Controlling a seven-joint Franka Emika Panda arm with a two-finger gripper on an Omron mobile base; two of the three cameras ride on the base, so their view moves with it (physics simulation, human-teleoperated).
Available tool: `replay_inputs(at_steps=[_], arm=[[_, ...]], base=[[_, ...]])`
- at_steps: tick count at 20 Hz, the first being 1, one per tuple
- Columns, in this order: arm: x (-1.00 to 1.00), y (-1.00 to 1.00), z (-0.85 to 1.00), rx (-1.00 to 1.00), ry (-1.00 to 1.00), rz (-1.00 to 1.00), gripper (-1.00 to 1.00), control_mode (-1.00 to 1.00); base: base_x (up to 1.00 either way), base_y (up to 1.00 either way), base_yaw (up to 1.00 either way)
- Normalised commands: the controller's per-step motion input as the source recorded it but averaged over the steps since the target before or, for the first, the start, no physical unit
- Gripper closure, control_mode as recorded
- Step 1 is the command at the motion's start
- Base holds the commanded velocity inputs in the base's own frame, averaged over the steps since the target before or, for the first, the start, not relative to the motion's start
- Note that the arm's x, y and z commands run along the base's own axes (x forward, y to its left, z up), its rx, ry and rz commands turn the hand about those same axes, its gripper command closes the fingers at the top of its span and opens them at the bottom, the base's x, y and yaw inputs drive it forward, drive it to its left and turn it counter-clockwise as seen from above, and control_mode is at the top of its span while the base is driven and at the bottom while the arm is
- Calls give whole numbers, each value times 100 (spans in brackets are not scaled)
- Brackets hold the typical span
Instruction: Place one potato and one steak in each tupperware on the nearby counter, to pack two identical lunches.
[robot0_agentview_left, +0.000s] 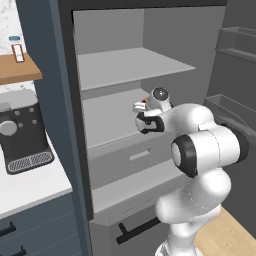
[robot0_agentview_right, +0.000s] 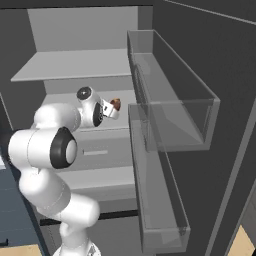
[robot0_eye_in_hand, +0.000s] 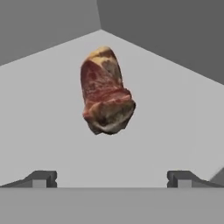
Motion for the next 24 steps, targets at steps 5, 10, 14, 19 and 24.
replay_inputs(at_steps=[5,10,14,19,24], arm=[[42,0,-2,0,0,0,-100,-100],[35,0,-12,0,0,-1,-100,-100],[40,0,-22,0,0,-1,-100,-100],[37,0,-20,0,0,-2,-100,-100],[14,-3,-22,0,0,-5,-100,-100]], base=[[0,0,0],[0,0,0],[0,0,0],[0,0,0],[0,0,0]])
